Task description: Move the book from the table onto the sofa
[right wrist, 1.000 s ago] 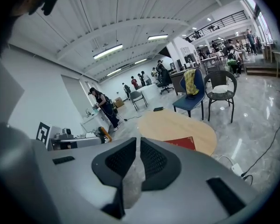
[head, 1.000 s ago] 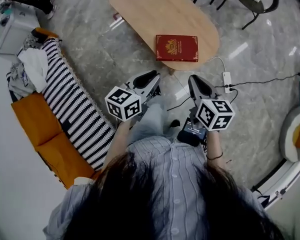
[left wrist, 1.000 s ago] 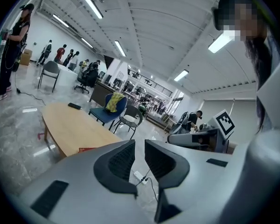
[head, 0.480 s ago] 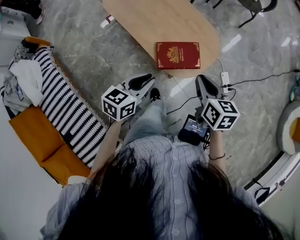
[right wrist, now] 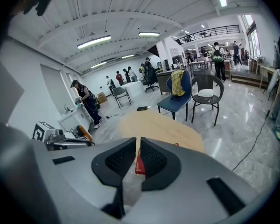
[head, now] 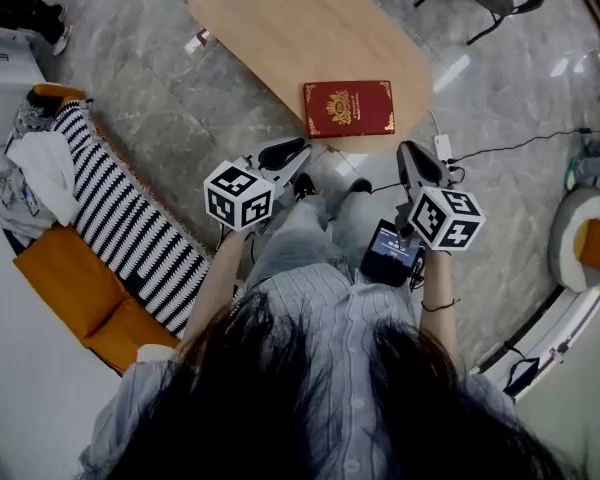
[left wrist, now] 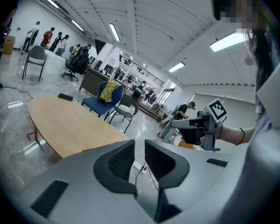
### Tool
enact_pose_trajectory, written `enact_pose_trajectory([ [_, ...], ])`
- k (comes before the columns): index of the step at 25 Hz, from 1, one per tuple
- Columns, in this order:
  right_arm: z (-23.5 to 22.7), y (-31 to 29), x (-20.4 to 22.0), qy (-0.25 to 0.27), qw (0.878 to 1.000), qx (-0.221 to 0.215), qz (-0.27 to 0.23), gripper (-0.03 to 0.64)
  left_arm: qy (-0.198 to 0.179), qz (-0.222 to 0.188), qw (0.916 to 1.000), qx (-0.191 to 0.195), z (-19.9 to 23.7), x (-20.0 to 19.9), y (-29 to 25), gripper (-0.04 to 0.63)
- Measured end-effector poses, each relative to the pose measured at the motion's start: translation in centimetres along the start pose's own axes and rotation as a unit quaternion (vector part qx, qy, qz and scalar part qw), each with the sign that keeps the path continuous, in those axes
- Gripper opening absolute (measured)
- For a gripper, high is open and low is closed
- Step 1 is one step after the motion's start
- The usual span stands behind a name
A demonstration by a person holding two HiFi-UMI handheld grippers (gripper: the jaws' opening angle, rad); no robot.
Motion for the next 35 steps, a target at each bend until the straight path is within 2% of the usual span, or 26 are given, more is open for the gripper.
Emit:
enact_pose_trajectory([
  [6,-2.5,-0.7,-0.1,-0.003,1.0,0.017,0.012,0.04,0.017,0.004,0.9998,0.005,0.7,0.2,-1.8,0.061],
  [10,-4.3,-2.2,-0.1,-0.003,0.999,0.022,0.024,0.04,0.03,-0.002,0.9995,-0.005,1.4,-0.1,-2.7,0.063],
  [14,-5.9,-5.0,-0.5,0.02,0.999,0.001,0.041,0.041,0.056,-0.015,0.998,-0.023,2.5,0.1,-3.7,0.1],
  [23,-10.4,-11.7,1.0,0.061,0.994,-0.061,0.073,0.048,0.117,-0.007,0.9916,-0.053,5.1,2.3,-7.5,0.173],
  [28,-13.7,-16.0,2.8,0.051,0.987,-0.089,0.121,0.137,0.152,-0.006,0.9848,-0.084,7.1,3.8,-9.9,0.195],
  [35,-17.2,-21.4,5.9,0.048,0.977,-0.102,0.181,0.167,0.187,0.006,0.9767,-0.105,9.8,6.2,-12.7,0.214],
])
Point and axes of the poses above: the fingertips, and each gripper's own axes: y backward along the fingers, z to its left, x out of its underside, the point moved 6 cm from there along y, backward along the fingers, and after that the axes turned 5 degrees about x, right-handed, at the moved point
